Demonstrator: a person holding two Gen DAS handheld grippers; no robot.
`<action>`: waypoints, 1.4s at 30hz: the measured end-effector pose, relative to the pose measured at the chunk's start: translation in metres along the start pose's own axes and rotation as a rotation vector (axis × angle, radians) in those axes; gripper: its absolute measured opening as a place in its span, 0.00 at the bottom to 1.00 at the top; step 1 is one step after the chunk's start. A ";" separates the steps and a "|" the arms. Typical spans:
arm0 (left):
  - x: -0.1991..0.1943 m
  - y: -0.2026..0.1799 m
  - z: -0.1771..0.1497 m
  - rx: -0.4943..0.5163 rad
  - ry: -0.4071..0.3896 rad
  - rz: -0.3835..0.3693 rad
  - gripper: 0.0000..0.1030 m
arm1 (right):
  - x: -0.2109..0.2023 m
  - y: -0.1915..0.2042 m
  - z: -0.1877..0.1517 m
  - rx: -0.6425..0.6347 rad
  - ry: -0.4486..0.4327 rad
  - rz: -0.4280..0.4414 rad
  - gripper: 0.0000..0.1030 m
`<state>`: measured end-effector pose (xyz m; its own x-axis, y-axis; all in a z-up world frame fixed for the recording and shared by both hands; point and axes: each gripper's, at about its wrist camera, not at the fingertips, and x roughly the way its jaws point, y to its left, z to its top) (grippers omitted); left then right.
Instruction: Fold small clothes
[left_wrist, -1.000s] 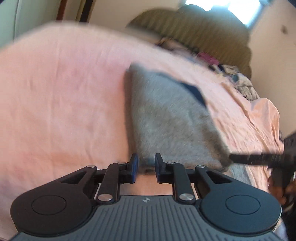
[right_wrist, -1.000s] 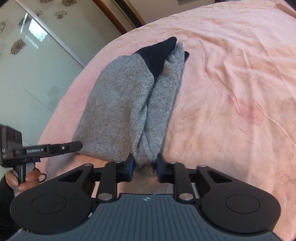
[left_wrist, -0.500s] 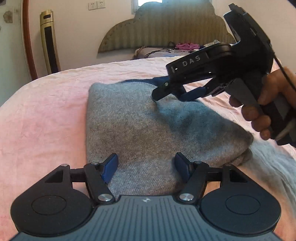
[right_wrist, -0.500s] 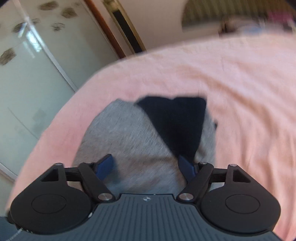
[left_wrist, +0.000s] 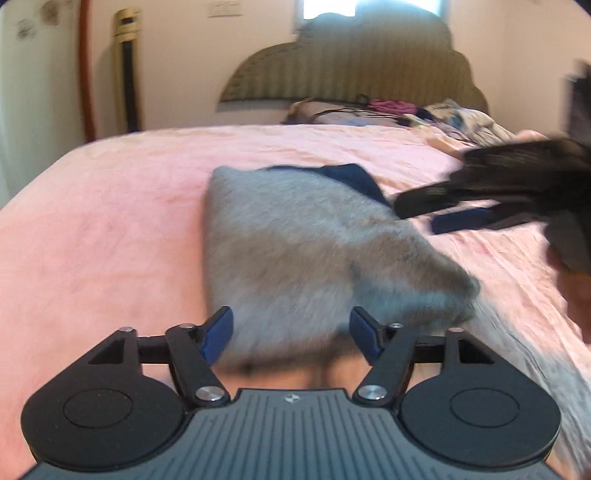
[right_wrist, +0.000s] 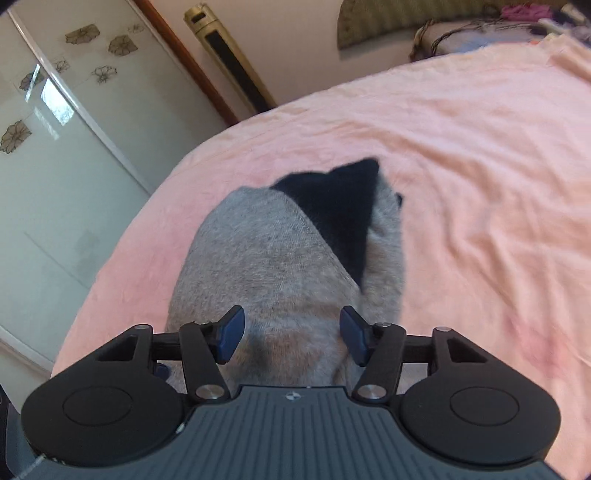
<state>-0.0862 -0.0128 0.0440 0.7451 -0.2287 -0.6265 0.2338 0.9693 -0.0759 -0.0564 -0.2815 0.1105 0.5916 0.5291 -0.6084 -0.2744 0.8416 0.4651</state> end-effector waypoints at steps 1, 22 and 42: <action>-0.006 0.002 -0.008 -0.023 0.008 0.002 0.76 | -0.012 0.006 -0.010 -0.028 -0.015 -0.010 0.75; 0.005 0.001 -0.041 -0.039 0.049 0.161 1.00 | -0.005 0.030 -0.120 -0.136 -0.111 -0.563 1.00; 0.008 -0.001 -0.036 -0.053 0.057 0.181 1.00 | -0.004 0.031 -0.120 -0.138 -0.113 -0.561 1.00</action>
<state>-0.1032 -0.0120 0.0116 0.7353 -0.0460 -0.6762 0.0647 0.9979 0.0025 -0.1585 -0.2448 0.0501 0.7502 -0.0098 -0.6612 0.0126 0.9999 -0.0006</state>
